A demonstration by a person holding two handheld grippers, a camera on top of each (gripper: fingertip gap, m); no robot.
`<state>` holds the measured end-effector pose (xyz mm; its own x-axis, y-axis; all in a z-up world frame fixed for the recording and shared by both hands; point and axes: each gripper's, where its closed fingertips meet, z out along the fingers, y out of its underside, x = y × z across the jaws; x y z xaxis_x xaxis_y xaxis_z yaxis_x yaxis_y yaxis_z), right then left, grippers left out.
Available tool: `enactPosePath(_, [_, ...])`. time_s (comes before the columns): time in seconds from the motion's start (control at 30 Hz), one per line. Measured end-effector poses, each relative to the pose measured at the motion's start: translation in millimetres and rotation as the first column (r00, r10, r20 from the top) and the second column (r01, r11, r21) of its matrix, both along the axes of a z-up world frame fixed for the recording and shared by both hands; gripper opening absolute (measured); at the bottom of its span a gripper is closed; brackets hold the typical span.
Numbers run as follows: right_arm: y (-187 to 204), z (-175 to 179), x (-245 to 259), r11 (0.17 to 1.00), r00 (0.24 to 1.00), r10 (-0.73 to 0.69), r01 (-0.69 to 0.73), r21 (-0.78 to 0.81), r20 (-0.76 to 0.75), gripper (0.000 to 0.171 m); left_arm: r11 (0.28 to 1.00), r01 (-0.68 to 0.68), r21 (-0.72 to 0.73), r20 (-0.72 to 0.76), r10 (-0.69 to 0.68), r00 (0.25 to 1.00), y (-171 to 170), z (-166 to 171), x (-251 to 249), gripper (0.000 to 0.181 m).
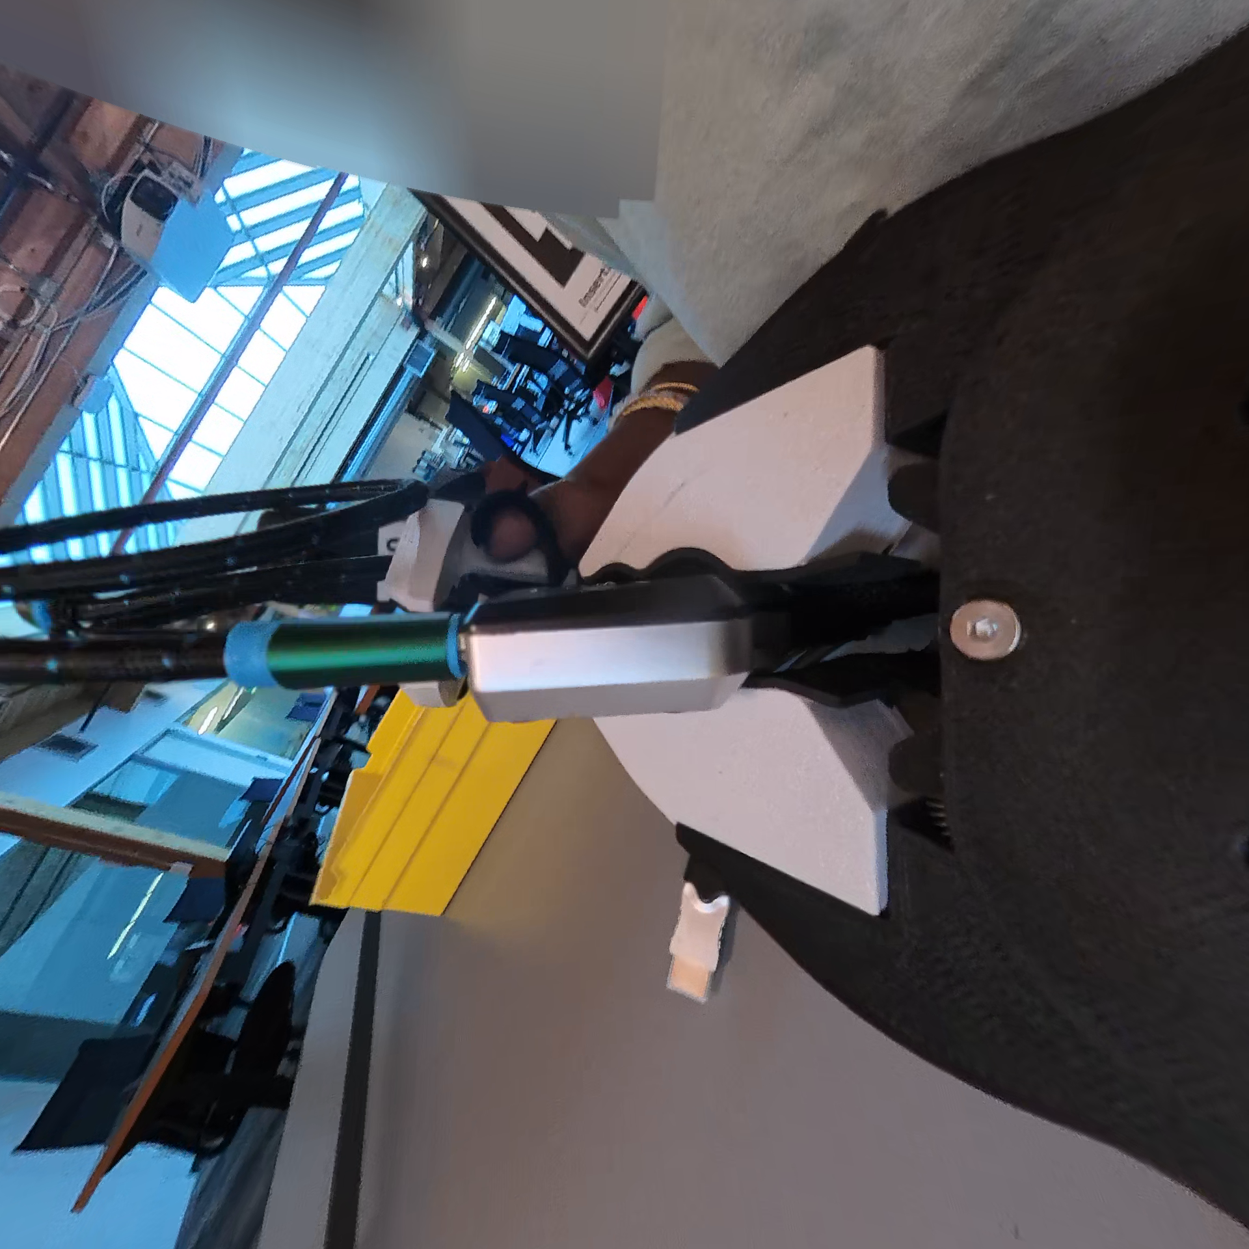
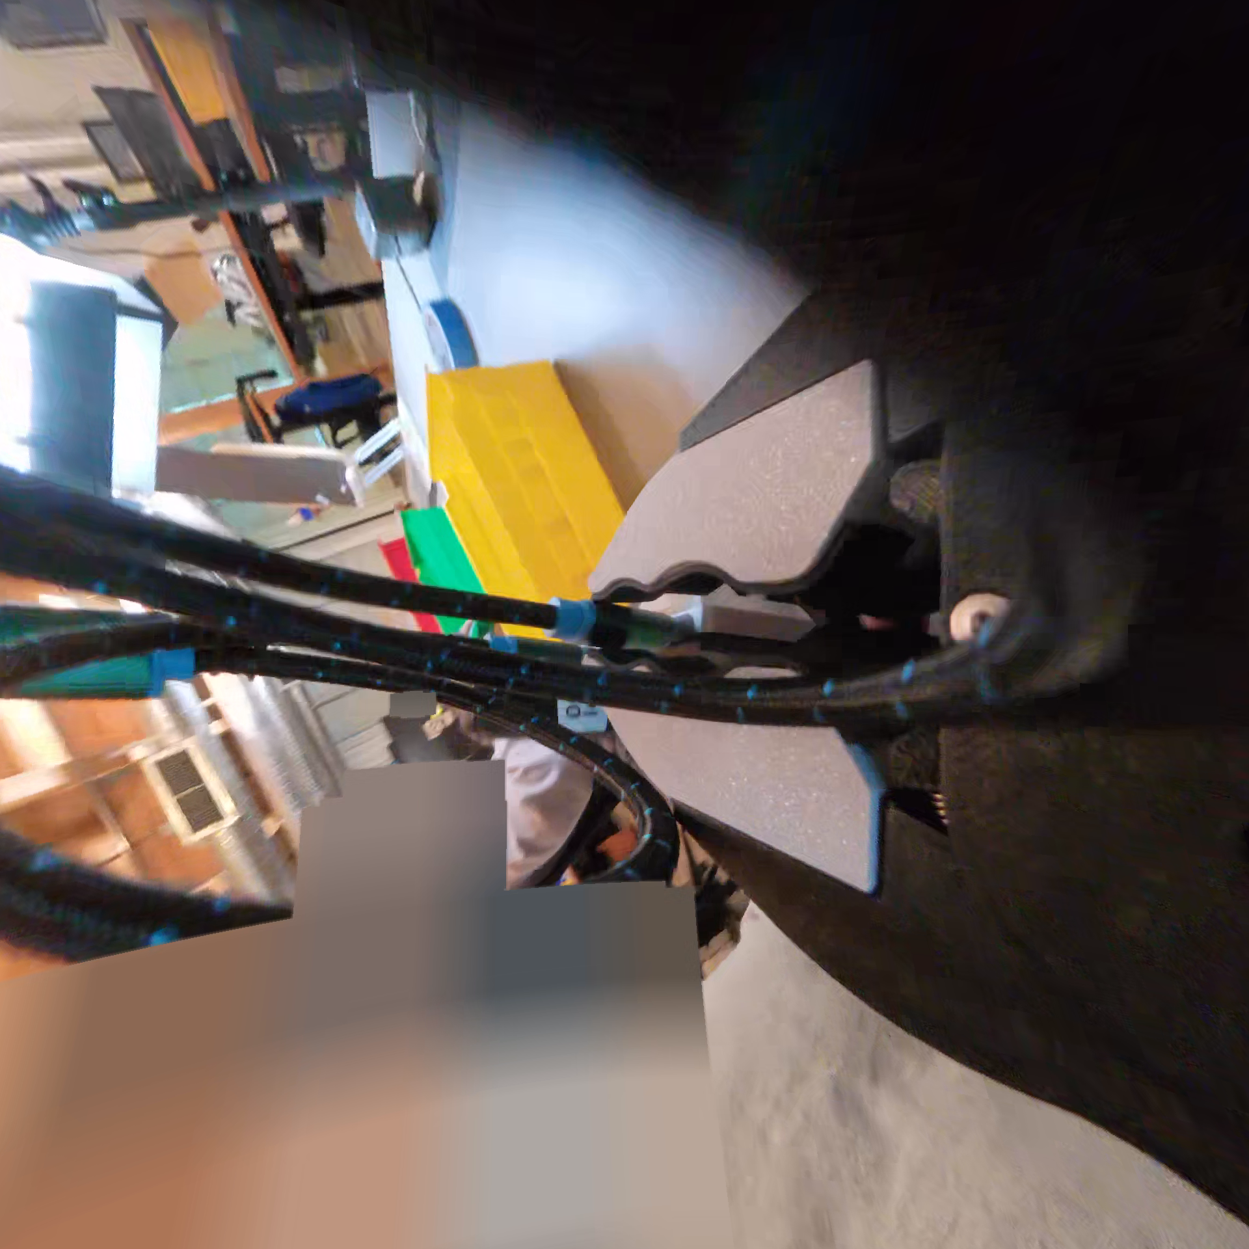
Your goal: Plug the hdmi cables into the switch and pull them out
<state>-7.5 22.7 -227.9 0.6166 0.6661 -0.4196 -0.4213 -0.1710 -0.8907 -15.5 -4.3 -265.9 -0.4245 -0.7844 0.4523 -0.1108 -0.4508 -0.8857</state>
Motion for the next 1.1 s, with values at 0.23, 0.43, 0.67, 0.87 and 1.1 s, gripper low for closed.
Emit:
enactPosePath(0.23, [-12,22,-8,0.989,0.981,0.098,-0.078,0.127,-0.165,0.013,0.973,-0.131,0.192,0.143,0.105,0.984,-10,20,4,0.037])
enactPosePath(0.43, [-6,14,-4,0.997,0.983,-0.009,0.023,0.079,-0.182,0.013,0.934,-0.232,0.272,0.136,0.201,0.97,-6,15,6,0.033])
enactPosePath(0.67, [-4,12,3,0.934,0.948,-0.314,0.319,0.158,-0.06,0.033,0.599,-0.605,0.525,0.355,0.492,0.795,22,35,5,0.032])
enactPosePath(0.87, [-5,23,-1,0.913,0.936,-0.351,0.342,0.221,0.003,0.021,0.388,-0.581,0.716,0.386,0.473,0.792,12,23,15,0.033])
enactPosePath(1.1, [-31,39,-14,0.737,0.745,-0.564,0.258,0.625,0.357,0.022,0.331,-0.531,0.78,0.325,0.511,0.796,18,2,19,0.027])
